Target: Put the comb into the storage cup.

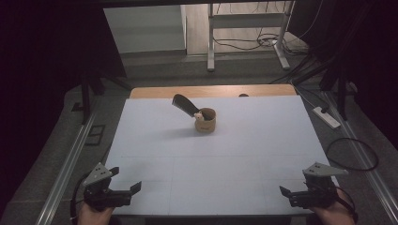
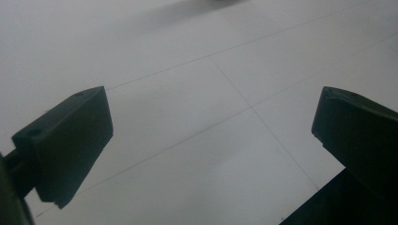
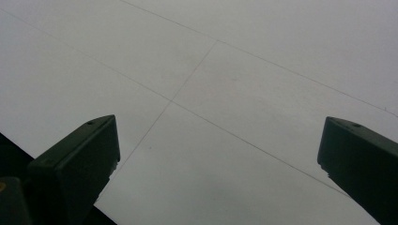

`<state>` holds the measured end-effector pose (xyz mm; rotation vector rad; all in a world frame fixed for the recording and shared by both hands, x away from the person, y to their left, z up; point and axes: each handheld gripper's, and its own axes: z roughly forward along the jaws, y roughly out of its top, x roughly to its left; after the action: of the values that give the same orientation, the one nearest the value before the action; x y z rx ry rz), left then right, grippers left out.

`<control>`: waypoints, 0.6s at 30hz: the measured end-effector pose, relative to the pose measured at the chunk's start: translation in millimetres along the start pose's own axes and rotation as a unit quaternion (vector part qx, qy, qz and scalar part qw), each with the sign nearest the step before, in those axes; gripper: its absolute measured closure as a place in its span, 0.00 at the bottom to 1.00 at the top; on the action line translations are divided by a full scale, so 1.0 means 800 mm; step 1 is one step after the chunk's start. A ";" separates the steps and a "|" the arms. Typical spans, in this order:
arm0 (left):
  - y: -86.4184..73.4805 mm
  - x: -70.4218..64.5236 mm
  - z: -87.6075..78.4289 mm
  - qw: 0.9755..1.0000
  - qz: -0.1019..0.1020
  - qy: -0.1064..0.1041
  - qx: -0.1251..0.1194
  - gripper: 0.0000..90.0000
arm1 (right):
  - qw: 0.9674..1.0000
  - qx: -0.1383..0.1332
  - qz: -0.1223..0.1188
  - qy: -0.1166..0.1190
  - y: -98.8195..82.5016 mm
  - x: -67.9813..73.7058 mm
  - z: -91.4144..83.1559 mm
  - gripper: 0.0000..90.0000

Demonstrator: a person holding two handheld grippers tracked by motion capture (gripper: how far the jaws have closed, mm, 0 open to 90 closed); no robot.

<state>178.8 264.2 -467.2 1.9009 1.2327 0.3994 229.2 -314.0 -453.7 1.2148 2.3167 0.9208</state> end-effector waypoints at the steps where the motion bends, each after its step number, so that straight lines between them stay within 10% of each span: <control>1: -0.001 0.000 0.000 1.000 0.000 0.002 0.001 0.00 | 1.000 0.000 0.000 0.000 0.000 0.000 0.000 0.00; 18: -0.004 -0.006 0.007 0.999 0.011 0.015 0.038 0.00 | 1.000 0.001 -0.001 -0.001 0.000 0.001 0.000 0.00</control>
<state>178.2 257.9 -472.6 1.9810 1.2628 0.3997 229.1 -313.5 -453.6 1.2124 2.3166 0.9165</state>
